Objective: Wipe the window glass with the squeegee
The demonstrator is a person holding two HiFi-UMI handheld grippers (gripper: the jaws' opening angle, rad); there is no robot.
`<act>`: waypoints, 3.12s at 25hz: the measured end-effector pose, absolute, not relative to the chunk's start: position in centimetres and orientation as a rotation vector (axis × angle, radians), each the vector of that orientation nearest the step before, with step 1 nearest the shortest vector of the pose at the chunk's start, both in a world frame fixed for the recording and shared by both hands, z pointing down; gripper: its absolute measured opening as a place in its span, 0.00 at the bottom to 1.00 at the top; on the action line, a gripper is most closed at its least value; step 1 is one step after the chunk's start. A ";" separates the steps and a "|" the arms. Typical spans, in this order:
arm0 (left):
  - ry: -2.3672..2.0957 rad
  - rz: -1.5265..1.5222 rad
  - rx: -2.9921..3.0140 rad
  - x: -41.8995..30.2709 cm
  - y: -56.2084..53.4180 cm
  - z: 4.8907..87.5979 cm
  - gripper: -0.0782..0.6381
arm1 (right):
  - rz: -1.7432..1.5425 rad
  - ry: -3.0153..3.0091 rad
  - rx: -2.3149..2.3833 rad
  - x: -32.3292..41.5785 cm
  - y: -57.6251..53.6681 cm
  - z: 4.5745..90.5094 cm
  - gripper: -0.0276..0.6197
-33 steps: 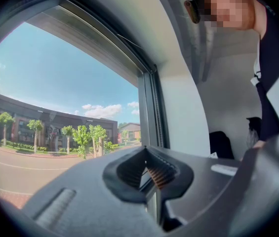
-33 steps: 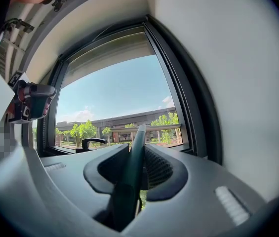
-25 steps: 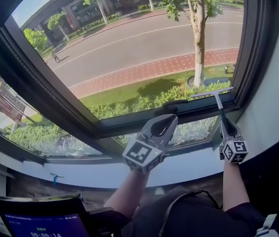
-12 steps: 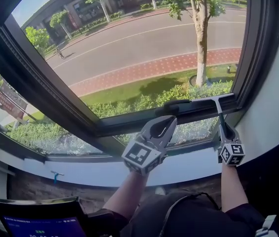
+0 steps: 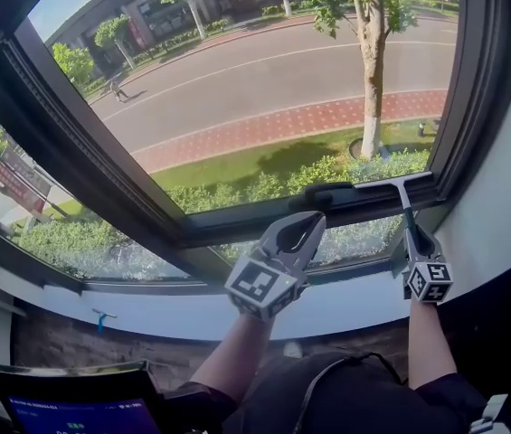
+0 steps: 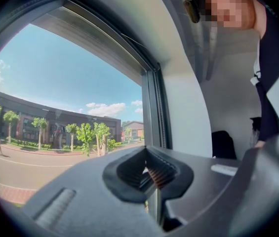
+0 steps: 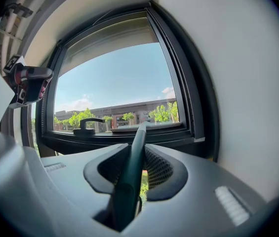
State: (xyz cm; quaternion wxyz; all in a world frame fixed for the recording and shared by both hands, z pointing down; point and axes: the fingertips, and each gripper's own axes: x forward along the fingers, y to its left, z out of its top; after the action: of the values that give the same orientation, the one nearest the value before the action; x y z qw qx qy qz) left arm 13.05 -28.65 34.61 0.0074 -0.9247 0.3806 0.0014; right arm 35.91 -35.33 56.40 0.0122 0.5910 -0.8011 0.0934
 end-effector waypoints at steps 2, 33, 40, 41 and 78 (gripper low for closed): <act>1.194 0.018 -2.875 12.7 -28.7 34.9 0.11 | 0.290 -2.470 1.839 36.1 -35.3 56.4 0.20; 1.064 0.226 -2.762 11.3 -28.3 27.3 0.11 | -0.587 -3.001 1.906 26.9 -32.4 18.7 0.20; 1.070 0.239 -2.716 8.5 -27.3 26.5 0.11 | -0.728 -3.095 1.853 21.5 -33.3 12.4 0.20; 1.078 0.232 -2.707 7.7 -27.2 26.3 0.11 | -0.743 -3.099 1.845 20.4 -33.6 11.7 0.20; 1.217 0.186 -2.632 1.3 -27.3 26.9 0.11 | -1.066 -3.022 1.927 17.1 -38.4 4.5 0.20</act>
State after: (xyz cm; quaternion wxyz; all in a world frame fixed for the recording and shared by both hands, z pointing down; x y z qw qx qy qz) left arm 1.31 -27.26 26.91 0.1175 -0.8996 0.4159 0.0634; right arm 17.11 -38.39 4.50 -0.2946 0.4925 -0.7723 -0.2725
